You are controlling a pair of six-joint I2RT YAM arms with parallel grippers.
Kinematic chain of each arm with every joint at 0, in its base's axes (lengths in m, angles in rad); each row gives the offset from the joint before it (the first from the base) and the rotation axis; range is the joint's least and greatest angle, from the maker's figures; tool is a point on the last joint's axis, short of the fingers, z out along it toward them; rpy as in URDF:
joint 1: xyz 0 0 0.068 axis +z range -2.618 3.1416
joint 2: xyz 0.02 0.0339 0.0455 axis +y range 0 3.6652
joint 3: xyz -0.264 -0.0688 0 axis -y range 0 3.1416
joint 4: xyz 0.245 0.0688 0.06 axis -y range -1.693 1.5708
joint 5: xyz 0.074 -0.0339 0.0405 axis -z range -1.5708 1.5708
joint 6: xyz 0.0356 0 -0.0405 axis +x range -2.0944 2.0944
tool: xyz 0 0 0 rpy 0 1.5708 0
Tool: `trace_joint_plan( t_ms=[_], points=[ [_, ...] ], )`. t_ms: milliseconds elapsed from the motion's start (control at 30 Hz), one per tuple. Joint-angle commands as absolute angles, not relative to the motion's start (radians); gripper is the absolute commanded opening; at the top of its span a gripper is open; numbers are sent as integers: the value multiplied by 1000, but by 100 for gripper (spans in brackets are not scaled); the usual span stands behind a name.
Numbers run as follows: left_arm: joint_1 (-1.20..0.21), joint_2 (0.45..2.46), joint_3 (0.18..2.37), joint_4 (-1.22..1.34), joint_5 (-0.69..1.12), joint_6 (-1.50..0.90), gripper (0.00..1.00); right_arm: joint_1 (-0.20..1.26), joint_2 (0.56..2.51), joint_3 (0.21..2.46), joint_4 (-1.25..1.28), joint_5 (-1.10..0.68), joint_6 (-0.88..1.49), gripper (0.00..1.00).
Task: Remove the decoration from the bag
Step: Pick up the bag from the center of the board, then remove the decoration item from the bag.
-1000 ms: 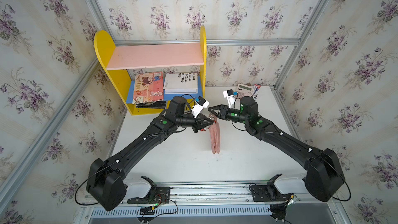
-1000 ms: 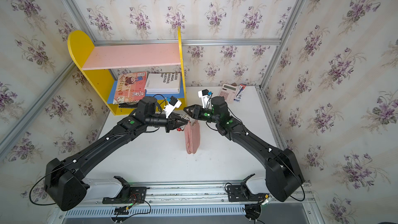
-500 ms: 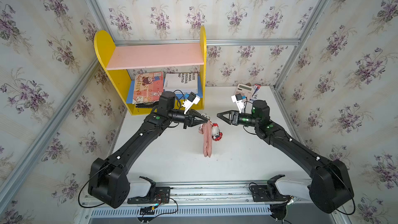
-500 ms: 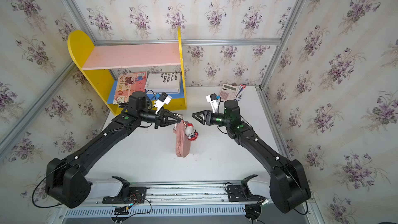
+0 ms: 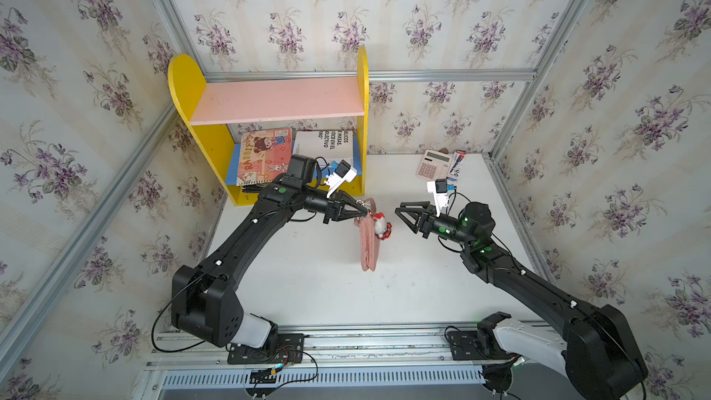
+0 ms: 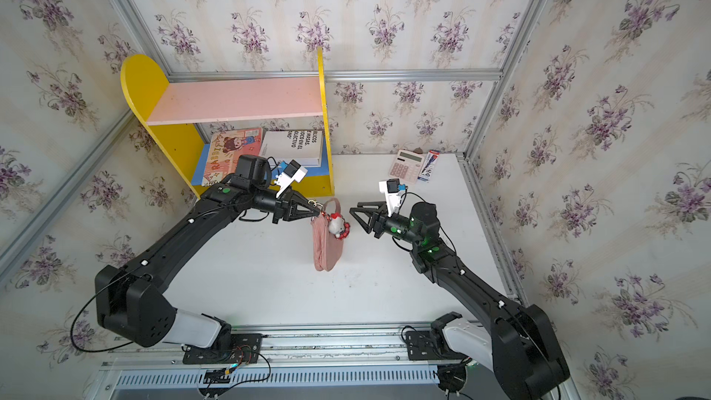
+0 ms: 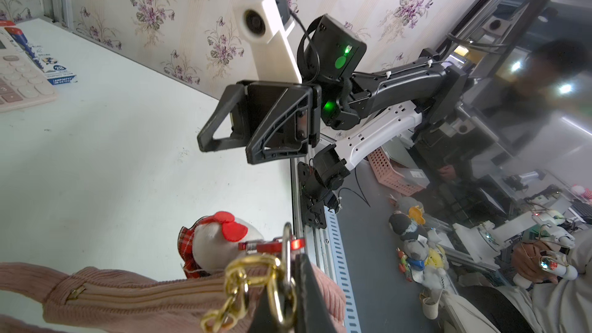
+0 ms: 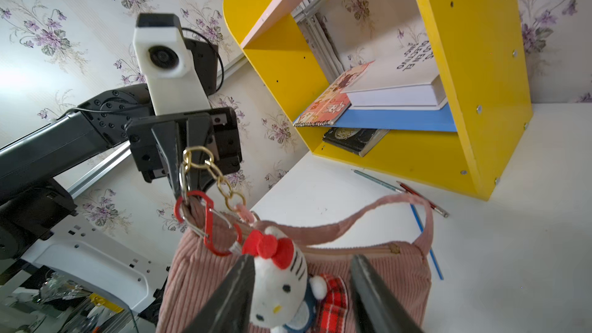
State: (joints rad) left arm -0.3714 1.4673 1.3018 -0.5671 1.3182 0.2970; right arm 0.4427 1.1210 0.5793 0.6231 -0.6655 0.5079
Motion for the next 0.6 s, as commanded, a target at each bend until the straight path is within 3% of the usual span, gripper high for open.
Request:
trace_joint_plan(
  t_ms=[0,67,267,433,567],
  points=[
    [-371,1437,1265,-630,1302,386,0,455,1120,591,658,-609,463,63],
    [-370,1386,1208,-533,1305,343,0,470,1111,593,627,-592,428,67],
    [-334,1341,1142,-443,1379,357,0,513,1093,580,621,-620,351,66],
    [-293,1351,1149,-456,1436,415,0,550,1071,551,677,-672,318,60],
    [-280,1358,1174,-527,1466,556,0,576,1055,542,693,-709,307,51]
  ],
)
